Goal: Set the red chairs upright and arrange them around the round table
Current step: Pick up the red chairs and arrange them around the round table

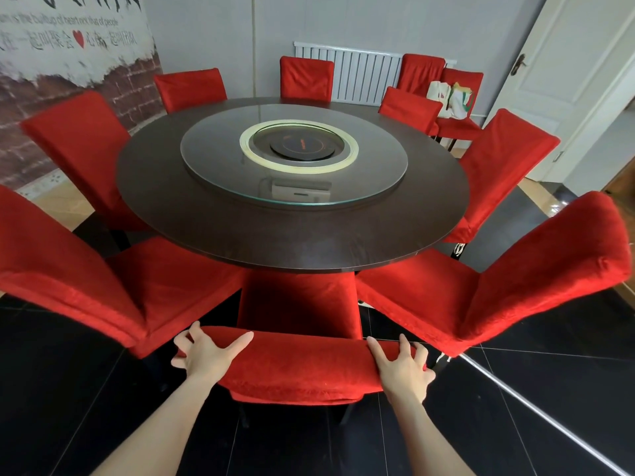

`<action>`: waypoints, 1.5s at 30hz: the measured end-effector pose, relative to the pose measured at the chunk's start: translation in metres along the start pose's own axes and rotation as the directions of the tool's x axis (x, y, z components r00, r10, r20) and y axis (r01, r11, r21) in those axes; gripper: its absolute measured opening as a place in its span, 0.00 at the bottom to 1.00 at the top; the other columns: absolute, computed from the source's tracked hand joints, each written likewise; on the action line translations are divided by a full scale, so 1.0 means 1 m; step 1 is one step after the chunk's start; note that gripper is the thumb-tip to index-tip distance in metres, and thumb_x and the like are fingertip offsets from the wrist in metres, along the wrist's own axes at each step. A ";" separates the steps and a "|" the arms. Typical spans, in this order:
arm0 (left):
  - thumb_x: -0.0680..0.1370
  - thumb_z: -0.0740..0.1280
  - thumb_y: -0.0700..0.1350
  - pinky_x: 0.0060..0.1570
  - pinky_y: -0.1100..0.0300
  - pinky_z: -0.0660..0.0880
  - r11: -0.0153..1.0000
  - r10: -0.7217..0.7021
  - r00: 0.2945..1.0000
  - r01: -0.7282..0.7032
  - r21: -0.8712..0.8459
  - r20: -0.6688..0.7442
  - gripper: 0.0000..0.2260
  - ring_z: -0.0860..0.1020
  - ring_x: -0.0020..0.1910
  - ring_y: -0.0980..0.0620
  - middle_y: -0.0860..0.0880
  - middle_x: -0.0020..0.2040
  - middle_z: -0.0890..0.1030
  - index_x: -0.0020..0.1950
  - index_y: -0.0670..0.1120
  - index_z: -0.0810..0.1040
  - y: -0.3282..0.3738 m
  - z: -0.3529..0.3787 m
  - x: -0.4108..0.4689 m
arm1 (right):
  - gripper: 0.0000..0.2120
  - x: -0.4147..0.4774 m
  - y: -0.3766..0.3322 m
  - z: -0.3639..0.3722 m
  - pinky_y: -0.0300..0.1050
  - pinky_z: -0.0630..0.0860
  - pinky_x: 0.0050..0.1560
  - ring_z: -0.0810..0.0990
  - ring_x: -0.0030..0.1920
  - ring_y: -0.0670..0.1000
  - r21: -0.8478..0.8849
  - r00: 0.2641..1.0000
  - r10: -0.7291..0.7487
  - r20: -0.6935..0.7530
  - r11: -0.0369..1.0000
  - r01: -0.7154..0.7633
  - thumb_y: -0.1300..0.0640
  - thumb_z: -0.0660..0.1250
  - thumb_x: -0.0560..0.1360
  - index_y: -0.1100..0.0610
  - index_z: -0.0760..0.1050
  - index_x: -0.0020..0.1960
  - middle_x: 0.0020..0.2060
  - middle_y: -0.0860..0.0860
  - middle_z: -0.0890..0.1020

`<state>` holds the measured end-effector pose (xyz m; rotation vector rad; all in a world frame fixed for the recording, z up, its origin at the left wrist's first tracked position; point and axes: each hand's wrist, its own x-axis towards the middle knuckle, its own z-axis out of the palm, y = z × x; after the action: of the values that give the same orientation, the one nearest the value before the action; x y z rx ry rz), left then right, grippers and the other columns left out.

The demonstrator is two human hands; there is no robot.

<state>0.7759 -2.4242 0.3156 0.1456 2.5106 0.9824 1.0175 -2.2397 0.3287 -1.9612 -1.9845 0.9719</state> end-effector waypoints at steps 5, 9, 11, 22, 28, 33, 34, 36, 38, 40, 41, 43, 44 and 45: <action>0.64 0.78 0.62 0.53 0.38 0.72 1.000 0.007 1.000 -0.007 -0.003 0.005 0.55 0.55 0.68 0.32 0.42 0.73 0.51 0.79 0.43 0.51 -0.003 -0.003 0.003 | 0.43 -0.004 0.000 0.002 0.57 0.73 0.57 0.57 0.70 0.63 0.003 1.000 -0.004 0.011 1.000 0.004 0.28 0.62 0.71 0.49 0.58 0.78 0.76 0.48 0.55; 0.64 0.78 0.62 0.52 0.39 0.73 1.000 0.019 1.000 -0.019 -0.016 -0.005 0.54 0.56 0.68 0.33 0.44 0.73 0.52 0.79 0.44 0.51 -0.003 -0.002 0.001 | 0.43 -0.001 0.001 0.001 0.58 0.73 0.57 0.56 0.70 0.63 0.003 1.000 -0.002 0.011 1.000 0.002 0.28 0.62 0.71 0.48 0.58 0.78 0.76 0.48 0.54; 0.64 0.78 0.62 0.51 0.40 0.73 1.000 0.021 1.000 -0.021 -0.015 -0.003 0.54 0.56 0.68 0.34 0.45 0.73 0.52 0.79 0.44 0.51 -0.002 -0.002 0.001 | 0.43 0.000 0.001 0.002 0.57 0.73 0.56 0.55 0.71 0.62 0.005 1.000 0.001 0.013 1.000 -0.001 0.28 0.63 0.71 0.48 0.58 0.78 0.76 0.48 0.54; 0.64 0.78 0.62 0.49 0.39 0.72 1.000 0.016 1.000 -0.016 0.006 -0.002 0.53 0.55 0.69 0.33 0.44 0.73 0.52 0.78 0.44 0.53 -0.004 -0.004 0.005 | 0.43 -0.002 -0.002 0.007 0.55 0.73 0.53 0.57 0.69 0.61 0.005 1.000 0.009 -0.001 1.000 -0.009 0.28 0.62 0.71 0.48 0.58 0.78 0.76 0.47 0.55; 0.65 0.78 0.61 0.52 0.37 0.72 1.000 0.014 1.000 -0.014 -0.005 -0.008 0.52 0.55 0.69 0.32 0.43 0.73 0.52 0.78 0.43 0.53 -0.003 -0.003 0.001 | 0.43 -0.001 0.002 0.006 0.56 0.74 0.53 0.57 0.69 0.62 0.001 1.000 0.006 -0.002 1.000 -0.006 0.28 0.62 0.71 0.48 0.58 0.78 0.75 0.47 0.55; 0.65 0.78 0.60 0.53 0.37 0.72 1.000 0.018 1.000 -0.018 -0.024 -0.017 0.52 0.54 0.69 0.34 0.44 0.73 0.52 0.78 0.44 0.53 -0.003 0.000 -0.001 | 0.42 0.002 0.005 0.005 0.56 0.73 0.53 0.56 0.70 0.61 0.003 1.000 -0.006 -0.003 1.000 0.006 0.28 0.62 0.70 0.48 0.59 0.78 0.75 0.47 0.55; 0.66 0.78 0.60 0.53 0.37 0.72 0.999 0.015 1.000 -0.016 -0.028 -0.021 0.51 0.54 0.69 0.34 0.44 0.73 0.52 0.78 0.44 0.53 -0.003 0.000 -0.001 | 0.42 0.003 0.005 0.006 0.56 0.73 0.54 0.55 0.70 0.61 0.003 1.000 -0.006 -0.003 1.000 0.006 0.28 0.62 0.70 0.48 0.59 0.77 0.75 0.47 0.55; 0.66 0.78 0.61 0.53 0.38 0.72 0.999 0.016 1.000 -0.017 -0.038 -0.027 0.51 0.55 0.69 0.34 0.45 0.73 0.52 0.78 0.44 0.53 -0.004 0.000 -0.002 | 0.42 0.004 0.005 0.006 0.56 0.72 0.54 0.55 0.70 0.61 0.000 1.000 -0.012 0.000 1.000 0.012 0.28 0.62 0.71 0.48 0.60 0.77 0.75 0.47 0.55; 0.66 0.77 0.61 0.53 0.38 0.72 0.999 0.023 0.999 -0.024 -0.043 -0.028 0.51 0.55 0.69 0.35 0.45 0.73 0.52 0.78 0.44 0.53 -0.005 0.001 -0.001 | 0.42 0.005 0.005 0.005 0.56 0.72 0.55 0.55 0.71 0.61 -0.001 1.000 -0.021 0.004 1.000 0.021 0.28 0.62 0.71 0.48 0.60 0.78 0.75 0.47 0.54; 0.66 0.77 0.61 0.54 0.38 0.72 0.999 0.010 1.000 -0.011 -0.044 -0.025 0.51 0.55 0.69 0.35 0.46 0.73 0.52 0.78 0.44 0.53 -0.005 0.002 -0.002 | 0.41 0.005 0.005 0.004 0.56 0.73 0.55 0.54 0.71 0.61 -0.002 1.000 -0.015 0.018 1.000 0.015 0.28 0.62 0.71 0.48 0.60 0.78 0.76 0.47 0.54; 0.66 0.77 0.61 0.54 0.38 0.72 0.999 0.008 1.000 -0.009 -0.045 -0.026 0.51 0.55 0.69 0.35 0.46 0.73 0.51 0.78 0.44 0.53 -0.006 0.002 -0.002 | 0.41 0.005 0.006 0.003 0.56 0.73 0.55 0.54 0.71 0.61 0.000 1.000 -0.015 0.022 1.000 0.015 0.28 0.62 0.71 0.48 0.59 0.78 0.76 0.47 0.54; 0.66 0.77 0.62 0.55 0.38 0.72 0.999 0.012 0.999 -0.014 -0.045 -0.030 0.51 0.54 0.69 0.36 0.46 0.73 0.51 0.78 0.44 0.52 -0.004 0.002 -0.003 | 0.42 0.006 0.006 0.003 0.57 0.73 0.55 0.53 0.71 0.62 0.006 0.999 -0.026 0.025 1.000 0.026 0.28 0.62 0.71 0.48 0.59 0.78 0.76 0.47 0.53; 0.66 0.77 0.62 0.55 0.39 0.72 0.999 0.012 0.999 -0.013 -0.037 -0.032 0.52 0.54 0.69 0.36 0.46 0.74 0.51 0.78 0.44 0.52 -0.003 0.001 -0.004 | 0.42 0.005 0.006 0.003 0.57 0.73 0.56 0.53 0.72 0.62 0.007 0.999 -0.028 0.028 1.000 0.028 0.28 0.62 0.71 0.48 0.58 0.78 0.76 0.48 0.53; 0.66 0.76 0.62 0.56 0.39 0.72 1.000 0.010 0.999 -0.011 -0.029 -0.038 0.52 0.53 0.70 0.36 0.46 0.74 0.51 0.79 0.45 0.51 -0.003 0.001 -0.003 | 0.42 0.006 0.005 0.002 0.58 0.73 0.57 0.52 0.72 0.62 0.005 0.999 -0.036 0.033 0.999 0.036 0.28 0.62 0.72 0.48 0.58 0.78 0.77 0.47 0.52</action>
<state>0.7792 -2.4268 0.3146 0.1334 2.5306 1.0342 1.0200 -2.2354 0.3221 -1.9129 -2.0259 1.0053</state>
